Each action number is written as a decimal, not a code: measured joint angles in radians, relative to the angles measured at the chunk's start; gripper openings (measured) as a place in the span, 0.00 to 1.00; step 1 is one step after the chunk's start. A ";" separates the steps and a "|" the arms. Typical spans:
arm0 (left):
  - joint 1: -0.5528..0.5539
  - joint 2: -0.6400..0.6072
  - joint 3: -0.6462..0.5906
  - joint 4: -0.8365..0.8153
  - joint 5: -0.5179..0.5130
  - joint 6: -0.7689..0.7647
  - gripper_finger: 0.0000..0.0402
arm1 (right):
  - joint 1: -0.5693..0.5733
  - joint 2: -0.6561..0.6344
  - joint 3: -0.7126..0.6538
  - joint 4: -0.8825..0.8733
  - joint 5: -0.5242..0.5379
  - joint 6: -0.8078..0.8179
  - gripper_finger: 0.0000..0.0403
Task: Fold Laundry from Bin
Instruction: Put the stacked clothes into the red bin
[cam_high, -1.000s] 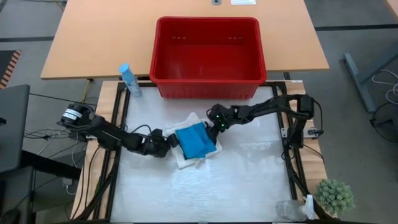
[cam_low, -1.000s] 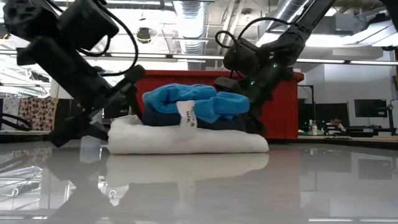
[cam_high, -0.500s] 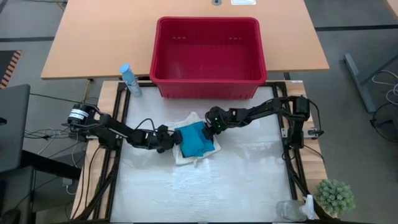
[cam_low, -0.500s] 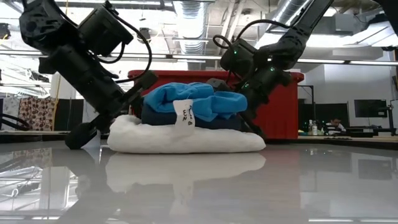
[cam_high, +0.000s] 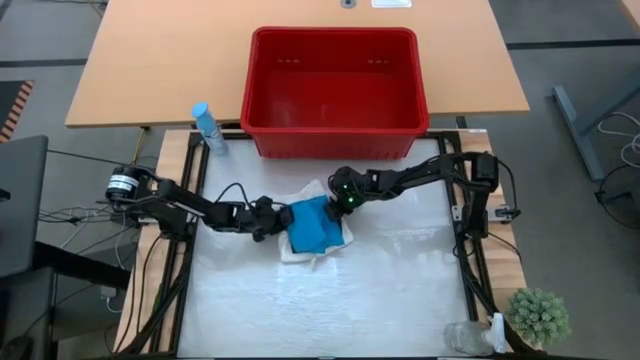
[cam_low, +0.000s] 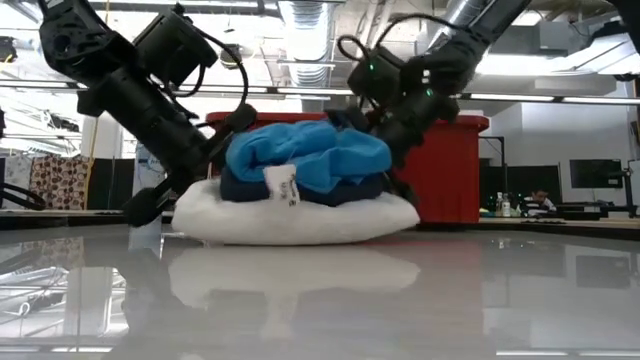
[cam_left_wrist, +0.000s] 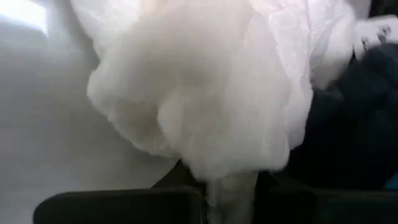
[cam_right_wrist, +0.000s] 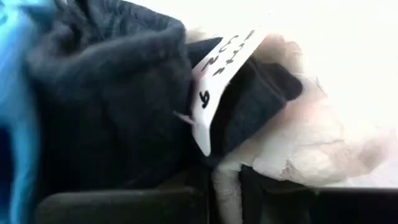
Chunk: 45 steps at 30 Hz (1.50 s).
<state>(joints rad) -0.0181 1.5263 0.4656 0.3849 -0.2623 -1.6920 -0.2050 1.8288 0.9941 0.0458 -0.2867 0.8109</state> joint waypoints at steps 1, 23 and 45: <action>0.007 -0.014 0.000 0.000 0.002 -0.004 0.07 | -0.003 -0.010 0.017 -0.026 -0.001 -0.010 0.17; 0.180 -0.111 0.177 0.006 0.223 -0.144 0.07 | -0.050 -0.032 0.433 -0.664 -0.019 -0.165 0.17; 0.289 -0.136 0.558 -0.196 0.299 -0.072 0.07 | -0.157 -0.035 0.929 -1.154 0.009 -0.436 0.17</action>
<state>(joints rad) 0.2705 1.3907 1.0240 0.1893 0.0371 -1.7639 -0.3618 1.7939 1.9230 -1.1084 -0.2779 0.3744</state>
